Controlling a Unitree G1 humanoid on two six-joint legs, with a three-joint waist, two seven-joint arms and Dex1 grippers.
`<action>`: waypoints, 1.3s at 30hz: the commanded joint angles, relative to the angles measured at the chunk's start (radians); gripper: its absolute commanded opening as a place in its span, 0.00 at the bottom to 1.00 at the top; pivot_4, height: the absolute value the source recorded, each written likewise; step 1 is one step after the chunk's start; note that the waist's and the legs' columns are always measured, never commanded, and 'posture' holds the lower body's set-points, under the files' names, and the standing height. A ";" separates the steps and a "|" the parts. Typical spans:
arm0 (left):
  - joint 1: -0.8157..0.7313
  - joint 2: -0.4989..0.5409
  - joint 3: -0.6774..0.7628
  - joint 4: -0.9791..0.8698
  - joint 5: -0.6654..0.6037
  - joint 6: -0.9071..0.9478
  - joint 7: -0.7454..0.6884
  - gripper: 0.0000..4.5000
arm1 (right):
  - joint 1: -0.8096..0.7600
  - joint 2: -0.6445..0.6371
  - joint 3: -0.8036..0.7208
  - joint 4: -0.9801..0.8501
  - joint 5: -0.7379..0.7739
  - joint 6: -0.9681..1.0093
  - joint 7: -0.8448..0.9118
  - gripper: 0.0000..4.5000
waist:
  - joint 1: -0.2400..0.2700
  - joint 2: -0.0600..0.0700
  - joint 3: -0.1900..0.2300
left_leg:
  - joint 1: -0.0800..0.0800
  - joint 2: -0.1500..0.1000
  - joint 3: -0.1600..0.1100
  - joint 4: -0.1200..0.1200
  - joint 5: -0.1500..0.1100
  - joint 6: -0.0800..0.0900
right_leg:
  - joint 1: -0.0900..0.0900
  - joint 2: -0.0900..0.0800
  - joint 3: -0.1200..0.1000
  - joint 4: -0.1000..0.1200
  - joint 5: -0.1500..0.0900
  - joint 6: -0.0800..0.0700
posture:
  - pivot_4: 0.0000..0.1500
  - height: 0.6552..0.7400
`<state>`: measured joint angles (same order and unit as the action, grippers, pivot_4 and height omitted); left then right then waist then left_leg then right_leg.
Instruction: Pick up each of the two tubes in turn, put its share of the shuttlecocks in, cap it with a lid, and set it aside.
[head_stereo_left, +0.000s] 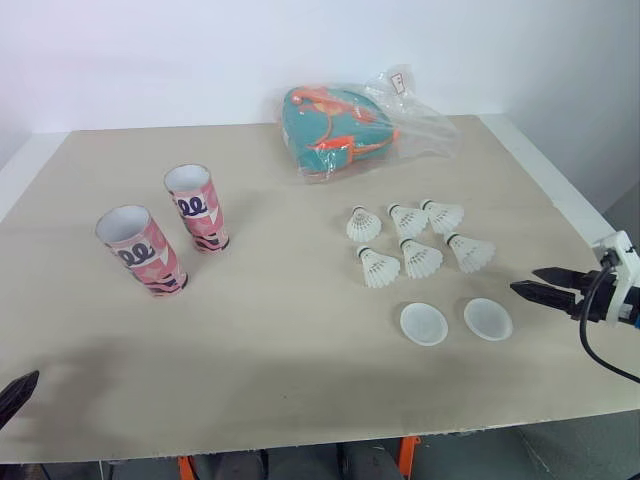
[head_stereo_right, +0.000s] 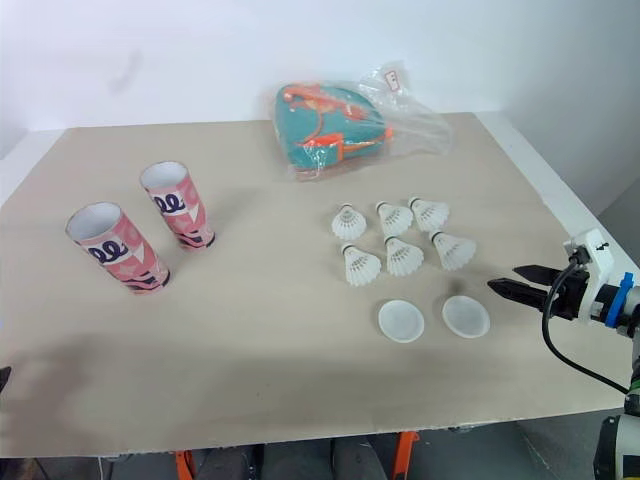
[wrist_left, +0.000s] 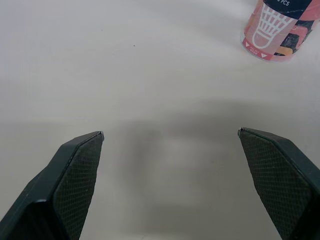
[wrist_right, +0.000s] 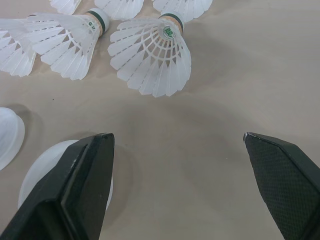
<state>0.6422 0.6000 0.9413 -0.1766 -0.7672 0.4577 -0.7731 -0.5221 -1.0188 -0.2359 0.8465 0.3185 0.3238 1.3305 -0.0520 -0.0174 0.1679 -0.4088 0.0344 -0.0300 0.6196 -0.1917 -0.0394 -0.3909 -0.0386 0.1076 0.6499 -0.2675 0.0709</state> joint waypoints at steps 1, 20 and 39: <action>-0.006 0.007 0.008 -0.004 0.001 -0.003 -0.002 1.00 | -0.015 -0.005 -0.016 -0.020 0.007 -0.004 0.002 0.99 | 0.000 0.000 0.000 | 0.000 0.000 0.000 0.000 0.000 0.000 | 0.000 0.000 0.000 0.000 0.000 0.000 | 1.00 1.00; -0.043 0.013 0.001 0.003 -0.027 0.018 -0.050 1.00 | 0.040 0.031 -0.030 -0.136 0.040 0.018 0.005 0.99 | 0.000 -0.001 0.000 | 0.001 0.001 0.002 0.000 -0.001 0.001 | 0.000 0.001 0.001 0.000 0.000 0.001 | 1.00 1.00; -0.055 -0.050 -0.068 -0.098 0.019 -0.095 -0.067 1.00 | 0.300 0.241 0.030 -1.025 0.380 0.363 -0.105 0.99 | 0.003 -0.004 0.000 | 0.001 0.013 0.000 0.001 -0.003 -0.001 | -0.001 0.015 0.003 0.000 0.002 -0.004 | 1.00 1.00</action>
<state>0.5787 0.5548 0.8647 -0.2409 -0.7697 0.4142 -0.8332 -0.2130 -0.7799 -0.1966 -0.0889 0.6422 0.6566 1.2400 -0.0486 -0.0212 0.1679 -0.4077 0.0480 -0.0297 0.6201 -0.1948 -0.0404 -0.3924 -0.0233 0.1107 0.6505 -0.2653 0.0665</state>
